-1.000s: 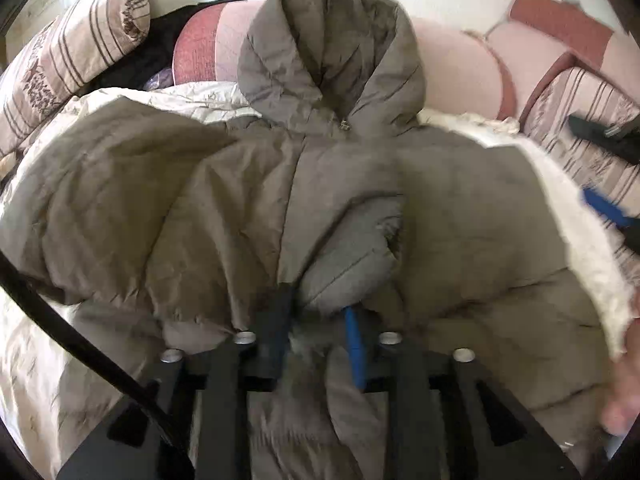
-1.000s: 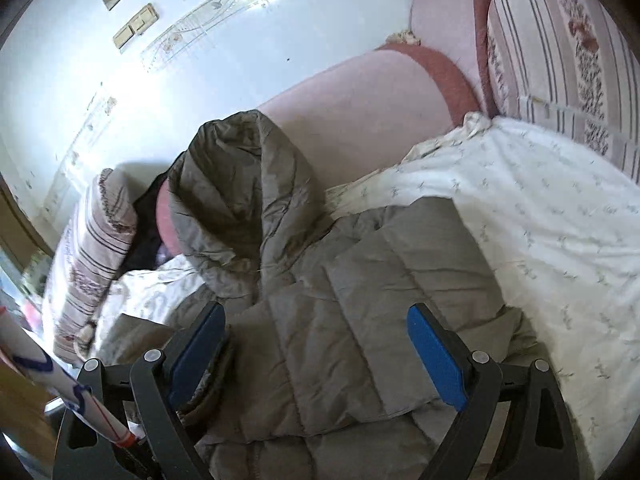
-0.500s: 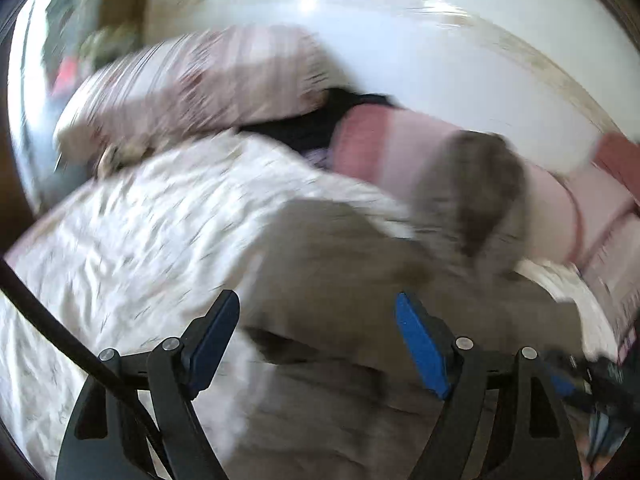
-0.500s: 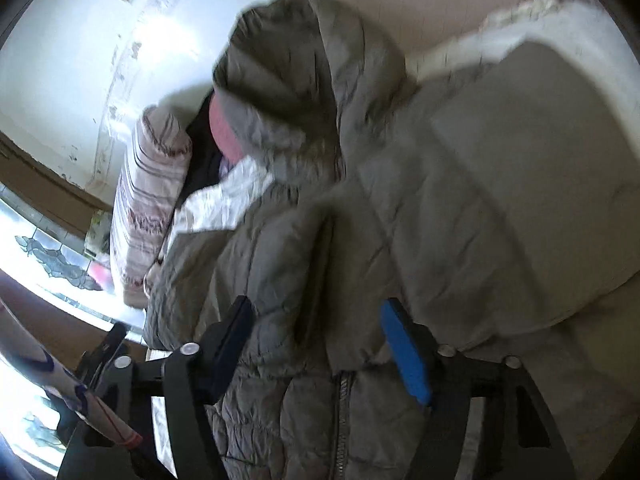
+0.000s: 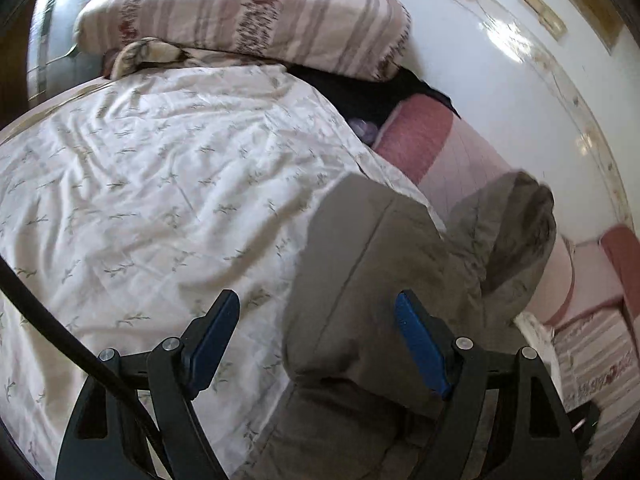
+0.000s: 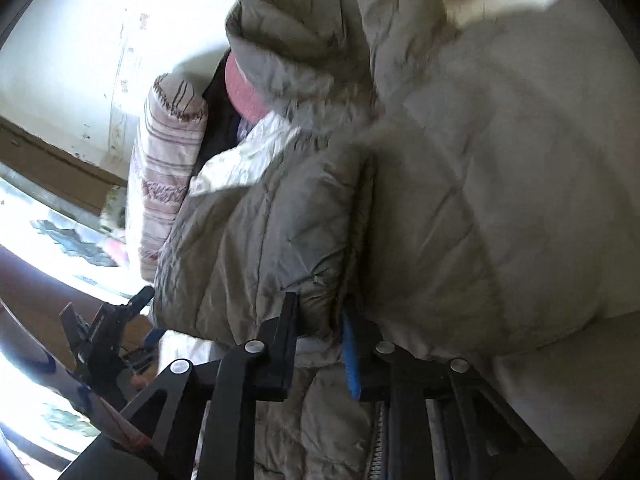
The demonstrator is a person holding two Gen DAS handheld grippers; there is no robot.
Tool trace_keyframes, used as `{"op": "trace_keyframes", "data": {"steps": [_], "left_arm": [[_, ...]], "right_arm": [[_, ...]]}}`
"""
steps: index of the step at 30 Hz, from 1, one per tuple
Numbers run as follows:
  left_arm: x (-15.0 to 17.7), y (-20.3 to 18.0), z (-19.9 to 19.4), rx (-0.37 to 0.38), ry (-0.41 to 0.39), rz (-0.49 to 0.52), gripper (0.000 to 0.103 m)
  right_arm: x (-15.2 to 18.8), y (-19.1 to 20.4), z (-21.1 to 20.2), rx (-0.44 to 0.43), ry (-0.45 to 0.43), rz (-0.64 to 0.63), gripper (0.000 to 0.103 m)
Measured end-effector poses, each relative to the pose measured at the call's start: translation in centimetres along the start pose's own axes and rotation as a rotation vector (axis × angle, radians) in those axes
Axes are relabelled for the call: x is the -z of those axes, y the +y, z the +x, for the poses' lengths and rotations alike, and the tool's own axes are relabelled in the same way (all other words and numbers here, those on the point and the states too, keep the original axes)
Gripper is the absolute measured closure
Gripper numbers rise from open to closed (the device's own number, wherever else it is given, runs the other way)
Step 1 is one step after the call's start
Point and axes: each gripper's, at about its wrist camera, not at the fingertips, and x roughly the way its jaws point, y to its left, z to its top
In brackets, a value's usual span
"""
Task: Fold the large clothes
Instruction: 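Lay the sleeve across the jacket body with the left gripper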
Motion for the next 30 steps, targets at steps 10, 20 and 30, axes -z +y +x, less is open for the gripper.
{"op": "trace_keyframes", "data": {"steps": [10, 20, 30], "left_arm": [[3.0, -4.7, 4.1, -0.041, 0.088, 0.181, 0.024], [5.5, -7.2, 7.2, -0.176, 0.139, 0.35, 0.019], [4.8, -7.2, 5.4, -0.146, 0.089, 0.312, 0.018]], "right_arm": [[-2.2, -0.1, -7.5, 0.625, -0.285, -0.115, 0.084], [-2.6, -3.3, -5.6, 0.731, -0.187, -0.044, 0.081], [-2.5, -2.5, -7.9, 0.723, -0.26, -0.008, 0.067]]}}
